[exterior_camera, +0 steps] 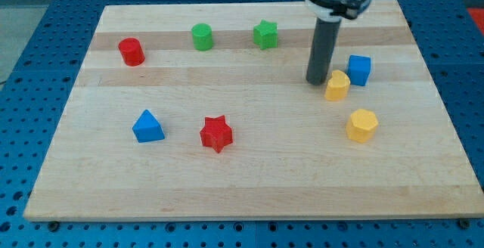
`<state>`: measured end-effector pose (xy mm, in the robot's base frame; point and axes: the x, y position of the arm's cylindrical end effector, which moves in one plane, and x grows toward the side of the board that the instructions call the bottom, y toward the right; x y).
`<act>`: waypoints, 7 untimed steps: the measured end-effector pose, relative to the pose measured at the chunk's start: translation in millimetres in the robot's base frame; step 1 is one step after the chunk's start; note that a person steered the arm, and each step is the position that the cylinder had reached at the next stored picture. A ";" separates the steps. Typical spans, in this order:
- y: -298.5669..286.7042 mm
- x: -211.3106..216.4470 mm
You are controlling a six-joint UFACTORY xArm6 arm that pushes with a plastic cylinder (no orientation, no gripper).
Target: Slide the green circle towards the center left
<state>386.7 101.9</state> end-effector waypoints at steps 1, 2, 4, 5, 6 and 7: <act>29.4 -0.4; 32.6 29.6; -6.6 36.5; -16.5 60.3; 6.4 72.7; 29.5 72.5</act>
<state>459.1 131.4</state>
